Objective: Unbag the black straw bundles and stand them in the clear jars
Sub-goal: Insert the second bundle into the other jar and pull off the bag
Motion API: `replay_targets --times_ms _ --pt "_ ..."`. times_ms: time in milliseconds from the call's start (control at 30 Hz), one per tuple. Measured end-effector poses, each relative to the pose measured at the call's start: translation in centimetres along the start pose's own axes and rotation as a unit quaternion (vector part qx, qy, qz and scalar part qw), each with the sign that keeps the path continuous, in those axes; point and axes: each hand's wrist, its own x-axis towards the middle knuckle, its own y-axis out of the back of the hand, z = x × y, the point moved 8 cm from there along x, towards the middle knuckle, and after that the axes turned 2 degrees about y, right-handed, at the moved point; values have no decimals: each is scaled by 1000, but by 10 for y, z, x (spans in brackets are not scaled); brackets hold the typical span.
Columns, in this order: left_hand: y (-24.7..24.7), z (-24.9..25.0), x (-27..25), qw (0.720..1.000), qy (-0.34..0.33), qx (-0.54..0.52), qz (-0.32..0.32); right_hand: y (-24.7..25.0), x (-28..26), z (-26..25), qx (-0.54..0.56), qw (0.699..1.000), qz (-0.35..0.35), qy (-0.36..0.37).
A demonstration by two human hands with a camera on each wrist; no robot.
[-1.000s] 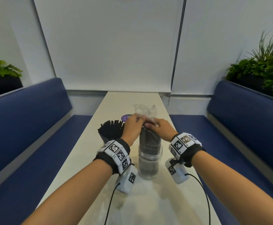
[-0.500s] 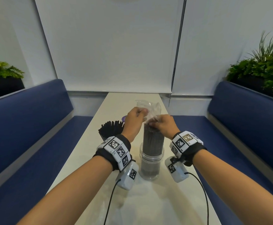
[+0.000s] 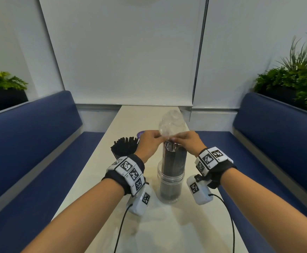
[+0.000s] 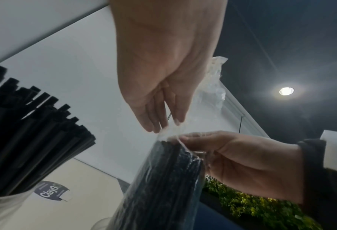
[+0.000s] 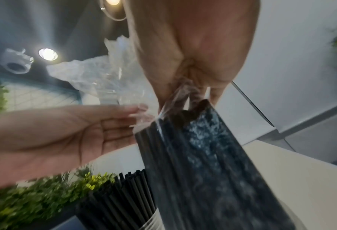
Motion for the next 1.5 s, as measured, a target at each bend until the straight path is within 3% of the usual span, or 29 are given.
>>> replay_targets --times_ms 133,267,400,567,667,800,867,1000,1133,1267,1433,1500 --pt "9 8 7 998 -7 -16 59 5 -2 -15 56 996 51 45" --pt "13 1 7 996 -4 -42 81 -12 -3 2 57 998 -29 -15" --pt "4 -5 5 992 20 -109 54 -13 -6 5 62 996 -61 -8" --pt "-3 -3 3 990 20 -138 21 -1 -4 -7 -27 999 -1 32" --pt "0 -1 4 997 15 -66 27 1 -3 -9 -49 997 41 34" --pt "-13 -13 2 995 57 43 -64 1 0 -6 -27 998 57 18" --pt "-18 -13 -1 990 27 104 -88 -3 0 -8 -16 999 35 22" --pt "-6 -6 -3 994 -23 106 -16 -6 -4 -14 64 998 -10 1" --pt "11 -7 4 996 -9 56 68 -2 -11 -4 31 998 -51 -35" --pt "8 -8 9 995 -4 82 56 7 -16 -7 -42 999 6 17" --pt "-3 -6 4 995 -9 99 28 18 -17 -11 -28 992 120 39" --pt "-8 -8 5 997 0 73 -12 20 -17 -12 -19 989 138 44"
